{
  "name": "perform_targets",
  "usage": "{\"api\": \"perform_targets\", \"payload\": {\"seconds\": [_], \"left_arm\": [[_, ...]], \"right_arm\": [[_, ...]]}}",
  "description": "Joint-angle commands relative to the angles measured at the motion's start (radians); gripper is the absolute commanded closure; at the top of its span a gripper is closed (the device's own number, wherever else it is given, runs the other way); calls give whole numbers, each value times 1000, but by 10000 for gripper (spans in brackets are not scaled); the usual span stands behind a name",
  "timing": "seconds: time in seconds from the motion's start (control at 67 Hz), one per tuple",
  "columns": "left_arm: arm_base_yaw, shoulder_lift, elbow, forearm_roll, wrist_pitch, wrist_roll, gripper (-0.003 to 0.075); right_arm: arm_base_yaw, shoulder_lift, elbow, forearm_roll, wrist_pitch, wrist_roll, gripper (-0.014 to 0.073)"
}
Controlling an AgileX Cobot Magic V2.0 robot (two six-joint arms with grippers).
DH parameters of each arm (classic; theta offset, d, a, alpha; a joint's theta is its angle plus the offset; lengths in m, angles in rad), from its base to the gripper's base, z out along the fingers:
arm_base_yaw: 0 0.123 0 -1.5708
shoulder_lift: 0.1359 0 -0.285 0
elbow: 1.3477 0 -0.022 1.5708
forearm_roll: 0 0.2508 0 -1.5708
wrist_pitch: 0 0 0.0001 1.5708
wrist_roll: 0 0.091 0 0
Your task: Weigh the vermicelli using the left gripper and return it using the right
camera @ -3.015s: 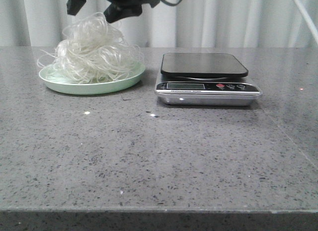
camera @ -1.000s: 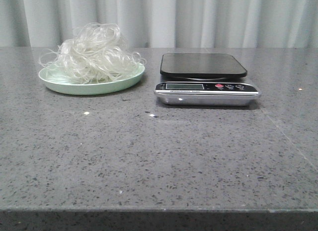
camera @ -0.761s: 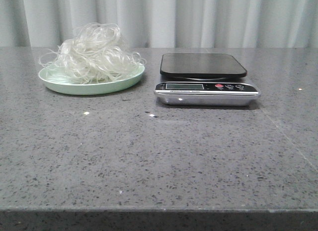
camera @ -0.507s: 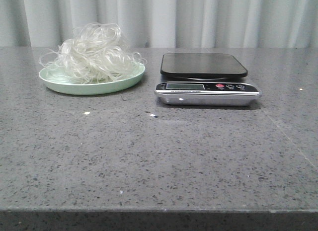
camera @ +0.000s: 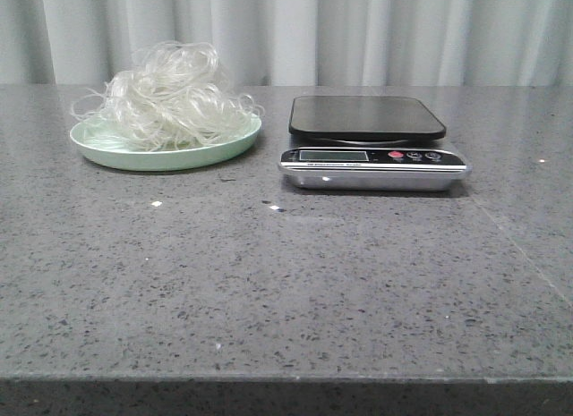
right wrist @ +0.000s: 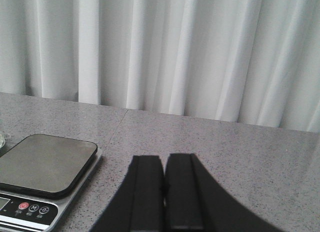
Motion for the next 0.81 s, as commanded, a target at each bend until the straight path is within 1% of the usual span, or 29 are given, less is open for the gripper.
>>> {"api": "perform_targets", "payload": {"seconds": [0.0,0.149,0.194,0.269,0.403,0.597,0.791], "left_arm": [[0,-1,-23,-9,-72,-1,584],[17,-61,-22,-9,-11,-1,584],[37,-92,-12,-9,10,-1,584],[76,-150,25,-9,7,-1,584],[127,-275,156,-11,-30,-1,584],[128,-445,371,-9,-61,-1,584],[128,-553,507,-9,-80,-1,584]], "right_arm": [[-4,9,-26,-9,-67,-10,443],[-4,9,-26,-9,-67,-10,443],[-4,9,-26,-9,-67,-10,443],[-4,9,-26,-9,-67,-10,443],[-4,9,-26,-9,-67,-10,443],[-4,9,-26,-9,-67,-10,443],[-4,9,-26,-9,-67,-10,443]]}}
